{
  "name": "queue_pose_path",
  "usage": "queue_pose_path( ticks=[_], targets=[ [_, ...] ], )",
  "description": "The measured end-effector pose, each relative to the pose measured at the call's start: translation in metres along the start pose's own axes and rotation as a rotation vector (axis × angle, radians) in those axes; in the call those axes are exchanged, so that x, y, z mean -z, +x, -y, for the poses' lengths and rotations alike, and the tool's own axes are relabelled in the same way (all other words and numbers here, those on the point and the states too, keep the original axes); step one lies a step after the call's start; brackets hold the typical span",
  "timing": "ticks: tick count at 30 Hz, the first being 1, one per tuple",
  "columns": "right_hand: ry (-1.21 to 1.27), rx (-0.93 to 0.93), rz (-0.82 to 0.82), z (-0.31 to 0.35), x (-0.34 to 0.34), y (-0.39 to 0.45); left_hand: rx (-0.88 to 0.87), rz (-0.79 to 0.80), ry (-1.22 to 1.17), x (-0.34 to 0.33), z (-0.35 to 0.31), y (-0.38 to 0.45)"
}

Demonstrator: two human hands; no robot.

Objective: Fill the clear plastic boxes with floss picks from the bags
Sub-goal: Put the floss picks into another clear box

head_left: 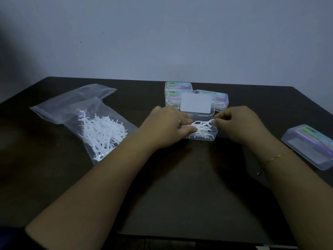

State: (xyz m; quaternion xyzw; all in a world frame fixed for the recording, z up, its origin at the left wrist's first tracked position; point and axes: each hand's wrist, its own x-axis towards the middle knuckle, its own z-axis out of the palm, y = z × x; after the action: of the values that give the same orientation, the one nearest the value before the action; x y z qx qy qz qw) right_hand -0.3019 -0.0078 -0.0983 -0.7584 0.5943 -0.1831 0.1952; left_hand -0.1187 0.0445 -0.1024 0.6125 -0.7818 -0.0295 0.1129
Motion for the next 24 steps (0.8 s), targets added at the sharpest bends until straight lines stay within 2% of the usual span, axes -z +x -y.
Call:
queue_pose_path(
  ticks=[7, 12, 17, 24],
  targets=[
    [0.131, 0.035, -0.068, 0.001, -0.004, 0.000, -0.018, 0.001, 0.004, -0.001, 0.003, 0.001],
    [-0.042, 0.104, -0.041, 0.001, -0.012, 0.002, -0.011, -0.015, -0.021, -0.001, 0.004, 0.000],
    [-0.059, 0.138, -0.017, 0.001, -0.015, 0.001, -0.017, -0.032, -0.036, -0.002, 0.006, -0.001],
    [0.052, 0.148, -0.186, 0.006, -0.013, -0.003, -0.015, -0.049, -0.090, 0.003, 0.008, -0.005]
  ],
)
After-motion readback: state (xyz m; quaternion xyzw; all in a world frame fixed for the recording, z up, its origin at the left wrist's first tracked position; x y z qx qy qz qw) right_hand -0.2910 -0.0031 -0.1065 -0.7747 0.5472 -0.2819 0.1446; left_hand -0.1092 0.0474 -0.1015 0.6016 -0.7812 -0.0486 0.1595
